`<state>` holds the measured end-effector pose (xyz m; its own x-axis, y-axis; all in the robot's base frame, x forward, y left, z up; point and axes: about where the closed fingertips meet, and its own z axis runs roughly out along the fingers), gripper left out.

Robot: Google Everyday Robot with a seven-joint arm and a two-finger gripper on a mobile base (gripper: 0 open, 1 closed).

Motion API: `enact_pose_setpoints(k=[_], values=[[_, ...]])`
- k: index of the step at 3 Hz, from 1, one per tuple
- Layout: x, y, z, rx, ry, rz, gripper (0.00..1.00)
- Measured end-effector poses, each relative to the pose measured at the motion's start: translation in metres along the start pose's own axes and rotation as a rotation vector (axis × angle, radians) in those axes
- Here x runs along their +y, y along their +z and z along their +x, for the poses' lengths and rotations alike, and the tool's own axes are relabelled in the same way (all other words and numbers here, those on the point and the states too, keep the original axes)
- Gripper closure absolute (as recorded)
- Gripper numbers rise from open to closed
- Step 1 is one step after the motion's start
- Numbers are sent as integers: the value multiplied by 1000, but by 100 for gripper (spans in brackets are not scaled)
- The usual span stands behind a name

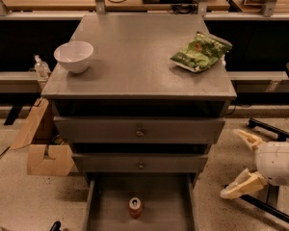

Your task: Pick coke can from bottom drawer and place on counter

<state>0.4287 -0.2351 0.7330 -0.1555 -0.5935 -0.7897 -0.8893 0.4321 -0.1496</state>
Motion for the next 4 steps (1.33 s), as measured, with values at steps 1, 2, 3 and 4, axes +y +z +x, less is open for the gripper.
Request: enact_pose_setpoints(k=[1,2,3,4], values=[[3,20,12,-36,-4,12,0],[22,76,50,-102,-24,4,0],[32,126,93,-160,-75,-2,0],[46,196,153,-205,-97,-53,0]])
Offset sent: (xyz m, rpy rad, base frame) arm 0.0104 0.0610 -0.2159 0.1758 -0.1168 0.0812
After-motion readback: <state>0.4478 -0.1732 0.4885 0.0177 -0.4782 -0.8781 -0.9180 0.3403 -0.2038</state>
